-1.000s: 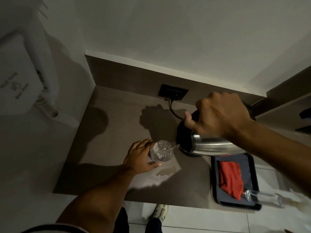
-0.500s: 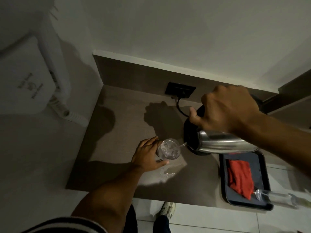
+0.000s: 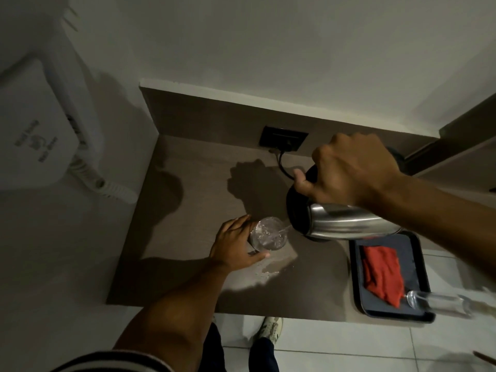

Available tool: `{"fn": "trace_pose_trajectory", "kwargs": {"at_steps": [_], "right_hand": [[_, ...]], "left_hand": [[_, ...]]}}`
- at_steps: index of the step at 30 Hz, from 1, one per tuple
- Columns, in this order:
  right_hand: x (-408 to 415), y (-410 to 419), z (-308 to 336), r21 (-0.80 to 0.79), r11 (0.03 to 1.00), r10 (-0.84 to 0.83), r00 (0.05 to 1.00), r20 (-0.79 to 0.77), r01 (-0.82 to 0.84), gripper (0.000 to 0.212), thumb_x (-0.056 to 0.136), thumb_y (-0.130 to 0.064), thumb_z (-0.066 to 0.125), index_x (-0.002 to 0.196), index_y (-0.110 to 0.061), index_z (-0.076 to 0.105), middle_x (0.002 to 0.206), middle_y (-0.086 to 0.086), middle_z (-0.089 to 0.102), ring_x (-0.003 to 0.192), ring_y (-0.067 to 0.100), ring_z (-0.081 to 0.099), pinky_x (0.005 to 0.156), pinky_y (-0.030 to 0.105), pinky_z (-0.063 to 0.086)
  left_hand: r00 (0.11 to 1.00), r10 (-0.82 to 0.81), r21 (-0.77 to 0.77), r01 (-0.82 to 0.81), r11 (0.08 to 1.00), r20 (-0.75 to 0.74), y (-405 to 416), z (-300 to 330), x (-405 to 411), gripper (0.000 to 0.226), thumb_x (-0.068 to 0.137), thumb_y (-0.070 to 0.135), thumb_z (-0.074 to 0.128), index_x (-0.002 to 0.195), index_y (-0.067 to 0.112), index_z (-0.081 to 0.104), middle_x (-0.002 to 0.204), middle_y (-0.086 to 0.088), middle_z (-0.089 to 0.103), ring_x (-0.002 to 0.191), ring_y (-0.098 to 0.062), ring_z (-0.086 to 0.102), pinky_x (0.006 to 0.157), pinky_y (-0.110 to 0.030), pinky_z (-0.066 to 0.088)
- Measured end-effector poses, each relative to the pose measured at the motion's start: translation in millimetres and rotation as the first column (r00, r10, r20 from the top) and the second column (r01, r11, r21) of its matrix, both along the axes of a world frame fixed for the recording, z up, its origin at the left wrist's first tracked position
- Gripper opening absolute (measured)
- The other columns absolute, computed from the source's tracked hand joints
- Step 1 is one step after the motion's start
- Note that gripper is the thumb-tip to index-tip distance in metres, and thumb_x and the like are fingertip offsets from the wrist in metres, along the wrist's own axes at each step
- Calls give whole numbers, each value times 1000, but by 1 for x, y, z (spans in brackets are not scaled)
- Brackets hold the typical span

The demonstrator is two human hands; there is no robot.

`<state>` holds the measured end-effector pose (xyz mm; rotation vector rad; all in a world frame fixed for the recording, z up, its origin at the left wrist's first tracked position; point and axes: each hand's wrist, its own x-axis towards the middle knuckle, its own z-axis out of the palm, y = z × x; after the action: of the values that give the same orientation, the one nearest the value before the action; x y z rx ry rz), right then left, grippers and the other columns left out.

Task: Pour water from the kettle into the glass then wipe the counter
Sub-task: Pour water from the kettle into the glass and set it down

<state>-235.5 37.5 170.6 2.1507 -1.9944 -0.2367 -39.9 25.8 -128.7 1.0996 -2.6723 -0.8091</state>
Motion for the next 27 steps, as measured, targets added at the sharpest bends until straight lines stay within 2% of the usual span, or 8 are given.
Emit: {"fn": "trace_pose_trajectory", "kwargs": {"at_steps": [4,7,12,15,18,19,22,27], "right_hand": [[-12,6,-15,-17,1000,-23,996,86,24,59,86,-60,35,45,-18,37,39,-3,26,33,14,25,47,18,17],[-26,19,-32,-35,998,-54,984,169,60,60,86,-60,33,47,-16,46,38,0,36,32,19,35,45,19,20],[-55,45,-56,-87,986,-94,900,426,144,50,86,-48,43,47,-16,45,38,1,39,33,17,37,42,24,23],[-79,64,-71,-109,951,-165,774,612,288,46,87,-40,44,52,-11,52,43,4,46,37,20,44,41,30,34],[-101,82,-84,-94,862,-235,558,796,498,45,88,-38,43,59,-8,59,51,12,56,45,27,54,43,35,41],[-106,86,-89,-83,832,-232,480,846,548,42,89,-35,43,60,-9,59,52,7,59,47,22,56,44,32,43],[-121,95,-112,-56,755,-211,323,922,654,36,90,-26,44,56,-21,53,49,-12,57,45,4,51,45,17,38],[-134,97,-148,-52,682,-103,167,981,729,39,86,-16,39,51,-27,53,47,-13,46,47,0,38,44,22,30]], "left_hand": [[1000,11,-1,-11,1000,-6,1,1,0,100,66,82,57,140,17,44,147,-6,46,136,-22,39,112,-41,29],[1000,9,-16,-9,1000,-9,1,1,0,100,67,83,57,139,16,46,147,-7,47,135,-23,40,112,-39,29],[1000,9,4,-9,1000,-8,1,5,1,100,68,81,61,144,19,40,150,-3,42,136,-24,36,113,-40,27],[998,20,9,-19,1000,-65,2,7,1,97,66,78,65,142,23,41,146,-2,47,133,-23,40,110,-39,29],[994,16,6,-16,1000,-108,2,10,0,94,65,73,70,140,26,38,142,-2,51,129,-24,44,107,-38,28],[993,14,-2,-15,1000,-117,2,11,0,94,65,73,70,140,27,38,141,-3,52,128,-25,46,106,-39,29],[991,10,-14,-12,1000,-137,2,11,0,93,64,75,67,138,28,36,139,-3,54,125,-24,49,106,-42,33],[991,9,-13,-11,1000,-134,2,10,-1,92,65,77,63,138,28,36,138,-2,54,126,-23,48,105,-40,32]]}}
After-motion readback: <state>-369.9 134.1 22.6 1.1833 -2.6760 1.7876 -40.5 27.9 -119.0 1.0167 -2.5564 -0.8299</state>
